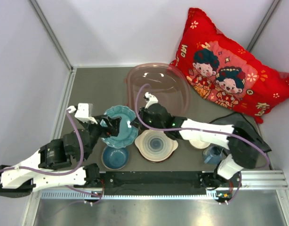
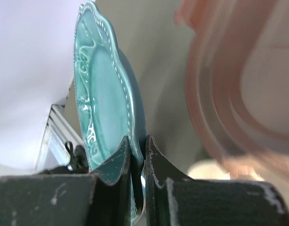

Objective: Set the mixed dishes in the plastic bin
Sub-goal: Place the plate at the center of the board.

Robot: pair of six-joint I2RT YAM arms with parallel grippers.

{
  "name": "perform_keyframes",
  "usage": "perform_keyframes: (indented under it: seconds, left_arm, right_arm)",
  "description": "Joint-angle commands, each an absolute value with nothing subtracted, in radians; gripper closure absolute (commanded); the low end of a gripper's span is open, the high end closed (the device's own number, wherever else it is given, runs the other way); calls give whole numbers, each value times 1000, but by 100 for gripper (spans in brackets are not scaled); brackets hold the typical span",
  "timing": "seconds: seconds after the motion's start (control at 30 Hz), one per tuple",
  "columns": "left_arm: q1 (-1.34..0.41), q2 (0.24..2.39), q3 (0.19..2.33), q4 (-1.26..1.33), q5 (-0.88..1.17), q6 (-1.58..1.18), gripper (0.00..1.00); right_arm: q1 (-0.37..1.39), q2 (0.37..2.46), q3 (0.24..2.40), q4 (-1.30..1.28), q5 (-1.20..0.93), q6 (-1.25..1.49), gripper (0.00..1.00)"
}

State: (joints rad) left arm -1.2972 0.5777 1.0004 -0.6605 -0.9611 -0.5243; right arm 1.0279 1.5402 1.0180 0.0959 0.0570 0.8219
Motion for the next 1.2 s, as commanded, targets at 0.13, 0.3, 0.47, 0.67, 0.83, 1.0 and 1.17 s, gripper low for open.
perform_keyframes:
  seconds: [0.13, 0.3, 0.47, 0.67, 0.83, 1.0, 1.17]
  left_arm:
    - [-1298, 554, 1065, -698, -1017, -494, 10]
    - [-1298, 555, 1069, -690, -1023, -486, 10]
    - [-1298, 551, 1071, -690, -1020, -486, 10]
    - [-1298, 543, 1063, -687, -1025, -492, 10]
    - [-1298, 540, 1051, -670, -1017, -492, 10]
    - [-1299, 541, 1040, -661, -1015, -495, 10]
    - [-1298, 540, 1035, -661, -1011, -500, 10]
  right_arm:
    - [1002, 1828, 1402, 359, -152, 842, 100]
    - [1003, 1988, 1571, 359, -221, 862, 100]
    - [1003, 2108, 1689, 342, -252, 871, 100]
    - [1003, 2220, 1759, 339, -278, 882, 100]
    - [1003, 2273, 1779, 330, -276, 887, 100]
    - [1003, 2312, 1789, 331, -285, 896, 100]
    - [1003, 2336, 1806, 313, -291, 888, 100]
